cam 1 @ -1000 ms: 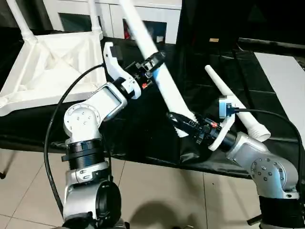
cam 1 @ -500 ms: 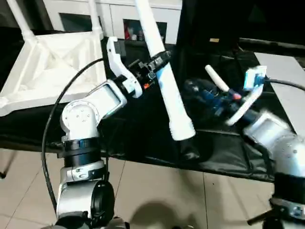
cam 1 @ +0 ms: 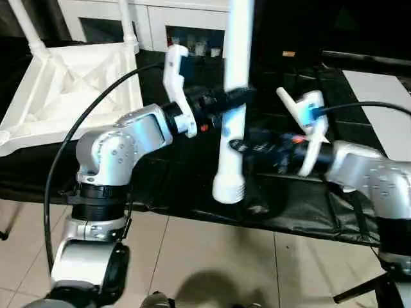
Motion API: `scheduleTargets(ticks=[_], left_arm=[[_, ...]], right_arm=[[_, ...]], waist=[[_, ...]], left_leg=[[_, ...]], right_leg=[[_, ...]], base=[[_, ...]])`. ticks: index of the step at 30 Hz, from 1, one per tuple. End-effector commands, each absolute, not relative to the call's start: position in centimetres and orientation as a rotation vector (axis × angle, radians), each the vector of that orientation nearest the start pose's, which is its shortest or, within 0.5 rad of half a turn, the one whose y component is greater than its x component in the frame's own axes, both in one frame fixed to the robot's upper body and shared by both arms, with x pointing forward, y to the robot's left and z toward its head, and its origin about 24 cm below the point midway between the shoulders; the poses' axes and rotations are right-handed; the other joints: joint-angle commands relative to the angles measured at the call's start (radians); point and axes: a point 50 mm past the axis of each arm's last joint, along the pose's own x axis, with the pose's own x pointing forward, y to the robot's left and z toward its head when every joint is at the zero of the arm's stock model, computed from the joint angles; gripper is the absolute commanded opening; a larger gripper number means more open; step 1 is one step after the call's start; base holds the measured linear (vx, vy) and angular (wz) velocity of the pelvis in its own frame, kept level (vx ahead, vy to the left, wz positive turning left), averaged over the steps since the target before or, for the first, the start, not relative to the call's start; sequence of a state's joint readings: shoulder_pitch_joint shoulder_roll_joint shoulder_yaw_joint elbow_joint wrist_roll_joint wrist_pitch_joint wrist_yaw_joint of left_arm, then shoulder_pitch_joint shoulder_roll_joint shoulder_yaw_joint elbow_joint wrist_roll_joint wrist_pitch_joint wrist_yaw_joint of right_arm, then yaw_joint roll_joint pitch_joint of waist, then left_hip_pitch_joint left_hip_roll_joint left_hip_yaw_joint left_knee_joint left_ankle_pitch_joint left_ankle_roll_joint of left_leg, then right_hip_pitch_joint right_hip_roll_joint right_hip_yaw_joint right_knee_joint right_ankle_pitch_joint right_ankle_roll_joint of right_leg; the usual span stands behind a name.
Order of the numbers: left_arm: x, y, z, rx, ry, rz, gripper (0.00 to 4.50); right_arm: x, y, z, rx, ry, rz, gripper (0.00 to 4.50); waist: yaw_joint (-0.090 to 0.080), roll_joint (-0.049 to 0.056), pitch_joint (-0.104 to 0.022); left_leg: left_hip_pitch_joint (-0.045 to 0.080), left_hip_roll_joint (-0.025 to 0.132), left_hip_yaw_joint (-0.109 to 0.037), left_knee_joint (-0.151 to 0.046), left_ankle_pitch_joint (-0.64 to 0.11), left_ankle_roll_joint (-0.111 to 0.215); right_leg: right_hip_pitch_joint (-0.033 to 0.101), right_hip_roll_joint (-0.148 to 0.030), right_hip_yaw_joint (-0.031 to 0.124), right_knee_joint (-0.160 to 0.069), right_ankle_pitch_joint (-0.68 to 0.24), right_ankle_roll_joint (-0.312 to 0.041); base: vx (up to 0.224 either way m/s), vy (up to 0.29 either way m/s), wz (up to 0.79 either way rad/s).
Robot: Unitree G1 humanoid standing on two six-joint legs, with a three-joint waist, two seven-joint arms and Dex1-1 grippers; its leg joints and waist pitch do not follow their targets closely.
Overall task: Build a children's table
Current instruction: Pick table leg
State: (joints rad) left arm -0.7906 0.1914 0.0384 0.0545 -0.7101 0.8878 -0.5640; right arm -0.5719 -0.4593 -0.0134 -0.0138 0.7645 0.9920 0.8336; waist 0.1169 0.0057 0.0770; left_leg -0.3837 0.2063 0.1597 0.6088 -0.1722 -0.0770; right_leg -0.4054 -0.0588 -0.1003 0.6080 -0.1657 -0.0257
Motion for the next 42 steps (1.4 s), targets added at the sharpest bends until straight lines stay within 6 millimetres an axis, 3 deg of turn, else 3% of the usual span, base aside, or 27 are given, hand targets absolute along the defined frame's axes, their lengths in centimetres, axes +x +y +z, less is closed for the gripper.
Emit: scheduleTargets(ticks=[1,8,17,36,38,42], left_arm=[[32.5,7.3,21.3,-0.307,0.077,-1.120,1.83],[32.6,7.2,21.9,-0.295,0.026,-1.149,1.83],[32.2,6.7,21.8,-0.291,0.022,-1.203,1.83],[32.3,6.9,21.9,-0.276,0.006,-1.190,1.83],[33.0,7.4,21.3,-0.205,0.052,-1.093,2.39],[33.3,8.2,20.7,-0.170,0.079,-1.050,2.83]], right_arm=[[30.1,-14.1,15.6,0.285,0.391,1.158,4.50],[29.9,-13.4,14.5,0.245,0.446,1.170,4.50],[29.9,-12.6,14.4,0.267,0.427,1.196,3.65],[29.9,-12.3,14.1,0.298,0.418,1.197,2.02],[29.9,-12.4,14.1,0.293,0.406,1.178,1.96],[30.1,-12.6,14.1,0.283,0.377,1.141,1.89]], waist=[[0.004,-0.009,-0.089],[0.004,-0.012,-0.091],[0.003,-0.006,-0.091],[0.004,-0.005,-0.093],[0.003,-0.005,-0.092],[0.002,-0.004,-0.092]], left_leg=[[0.013,0.020,0.001,-0.063,-0.112,0.002],[0.010,0.018,0.004,-0.060,-0.106,0.007],[0.013,0.020,0.004,-0.060,-0.117,0.005],[0.013,0.020,0.004,-0.059,-0.113,0.004],[0.013,0.022,0.002,-0.060,-0.110,0.003],[0.014,0.020,0.003,-0.060,-0.113,-0.003]], right_leg=[[0.063,-0.078,0.053,-0.080,-0.302,-0.094],[0.065,-0.080,0.055,-0.077,-0.285,-0.104],[0.063,-0.079,0.054,-0.076,-0.279,-0.118],[0.065,-0.079,0.055,-0.072,-0.253,-0.129],[0.065,-0.078,0.056,-0.071,-0.244,-0.126],[0.064,-0.078,0.055,-0.073,-0.265,-0.113]], base=[[0.000,0.000,0.00],[0.000,0.000,0.00],[0.000,0.000,0.00],[0.000,0.000,0.00],[0.000,0.000,0.00],[0.000,0.000,0.00]])
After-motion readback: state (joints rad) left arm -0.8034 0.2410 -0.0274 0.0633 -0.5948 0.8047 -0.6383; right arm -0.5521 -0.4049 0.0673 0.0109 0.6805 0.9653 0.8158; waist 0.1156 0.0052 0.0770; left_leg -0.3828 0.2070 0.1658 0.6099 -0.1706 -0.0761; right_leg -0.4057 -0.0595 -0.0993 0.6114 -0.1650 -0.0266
